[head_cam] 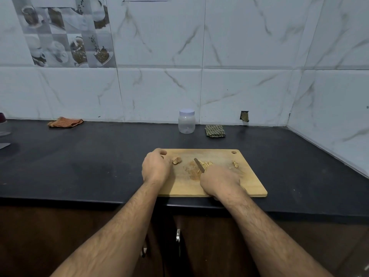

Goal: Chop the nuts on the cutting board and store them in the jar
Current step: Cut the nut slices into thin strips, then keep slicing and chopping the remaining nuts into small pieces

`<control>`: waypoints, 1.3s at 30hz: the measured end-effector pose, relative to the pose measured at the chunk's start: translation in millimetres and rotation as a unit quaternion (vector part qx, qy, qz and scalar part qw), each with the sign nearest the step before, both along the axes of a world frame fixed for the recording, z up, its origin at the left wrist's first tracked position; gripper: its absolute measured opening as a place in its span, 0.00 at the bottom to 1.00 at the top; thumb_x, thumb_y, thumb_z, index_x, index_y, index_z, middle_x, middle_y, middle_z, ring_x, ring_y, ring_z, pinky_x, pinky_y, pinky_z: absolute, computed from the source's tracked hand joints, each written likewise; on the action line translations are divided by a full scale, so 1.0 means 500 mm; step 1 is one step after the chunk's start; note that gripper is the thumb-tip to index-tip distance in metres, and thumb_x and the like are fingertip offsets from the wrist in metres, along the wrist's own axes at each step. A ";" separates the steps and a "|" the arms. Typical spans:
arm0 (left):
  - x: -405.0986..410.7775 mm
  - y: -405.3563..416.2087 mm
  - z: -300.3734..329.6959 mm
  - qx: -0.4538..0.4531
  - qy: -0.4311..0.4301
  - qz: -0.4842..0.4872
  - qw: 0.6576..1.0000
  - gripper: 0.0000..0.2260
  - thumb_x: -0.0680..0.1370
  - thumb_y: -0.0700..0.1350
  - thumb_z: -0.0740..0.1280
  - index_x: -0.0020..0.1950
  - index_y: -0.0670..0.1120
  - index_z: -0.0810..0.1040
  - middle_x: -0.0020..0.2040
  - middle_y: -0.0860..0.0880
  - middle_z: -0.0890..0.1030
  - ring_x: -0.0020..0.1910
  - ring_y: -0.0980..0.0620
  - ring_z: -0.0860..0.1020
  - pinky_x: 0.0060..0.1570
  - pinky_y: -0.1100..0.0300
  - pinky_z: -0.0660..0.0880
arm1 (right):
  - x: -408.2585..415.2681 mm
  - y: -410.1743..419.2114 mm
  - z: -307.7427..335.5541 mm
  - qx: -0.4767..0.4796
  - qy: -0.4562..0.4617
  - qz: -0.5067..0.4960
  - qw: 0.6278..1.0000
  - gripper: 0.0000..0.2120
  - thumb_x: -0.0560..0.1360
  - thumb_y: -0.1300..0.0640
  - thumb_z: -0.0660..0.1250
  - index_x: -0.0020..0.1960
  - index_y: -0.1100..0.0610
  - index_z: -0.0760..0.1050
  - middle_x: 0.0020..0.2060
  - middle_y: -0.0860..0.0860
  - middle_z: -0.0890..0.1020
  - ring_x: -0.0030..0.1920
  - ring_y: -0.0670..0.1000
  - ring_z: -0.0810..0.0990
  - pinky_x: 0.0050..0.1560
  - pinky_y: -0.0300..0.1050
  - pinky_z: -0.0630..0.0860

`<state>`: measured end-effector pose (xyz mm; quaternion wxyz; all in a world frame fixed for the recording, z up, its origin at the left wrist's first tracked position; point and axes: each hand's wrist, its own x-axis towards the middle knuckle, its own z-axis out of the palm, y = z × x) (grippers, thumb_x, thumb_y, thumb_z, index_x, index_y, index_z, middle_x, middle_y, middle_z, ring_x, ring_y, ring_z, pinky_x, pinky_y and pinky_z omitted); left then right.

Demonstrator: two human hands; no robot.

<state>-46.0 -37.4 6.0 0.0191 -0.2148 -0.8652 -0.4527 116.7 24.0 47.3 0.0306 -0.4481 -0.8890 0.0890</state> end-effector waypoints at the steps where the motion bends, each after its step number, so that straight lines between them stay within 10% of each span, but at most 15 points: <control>1: -0.004 0.003 0.002 -0.012 0.009 -0.009 1.000 0.13 0.77 0.45 0.67 0.62 0.53 0.78 0.59 0.52 0.80 0.57 0.49 0.77 0.49 0.56 0.72 | -0.005 0.002 -0.003 -0.010 0.009 0.003 1.000 0.13 0.81 0.53 0.57 0.53 0.55 0.79 0.45 0.50 0.80 0.45 0.52 0.79 0.42 0.44 0.73; 20: -0.046 0.028 0.043 -0.158 -0.018 -0.232 0.960 0.16 0.80 0.47 0.67 0.69 0.51 0.76 0.66 0.51 0.78 0.64 0.54 0.75 0.57 0.64 0.66 | -0.029 0.019 -0.038 0.000 0.044 0.023 0.999 0.13 0.81 0.52 0.56 0.55 0.55 0.78 0.42 0.50 0.77 0.43 0.53 0.76 0.37 0.45 0.69; 31: -0.043 0.022 0.043 -0.133 -0.048 -0.267 0.953 0.08 0.73 0.47 0.76 0.51 0.50 0.83 0.39 0.56 0.82 0.42 0.58 0.78 0.45 0.62 0.73 | -0.029 0.020 -0.041 0.004 0.043 0.022 0.999 0.14 0.81 0.52 0.56 0.57 0.55 0.78 0.43 0.50 0.76 0.43 0.53 0.75 0.39 0.45 0.69; 39: -0.032 0.018 0.038 -0.142 -0.046 -0.259 0.954 0.15 0.73 0.50 0.76 0.59 0.52 0.82 0.54 0.53 0.81 0.55 0.55 0.77 0.59 0.59 0.72 | -0.027 0.020 -0.037 -0.012 0.041 0.026 0.999 0.14 0.81 0.51 0.57 0.58 0.55 0.78 0.44 0.50 0.77 0.44 0.52 0.76 0.40 0.45 0.70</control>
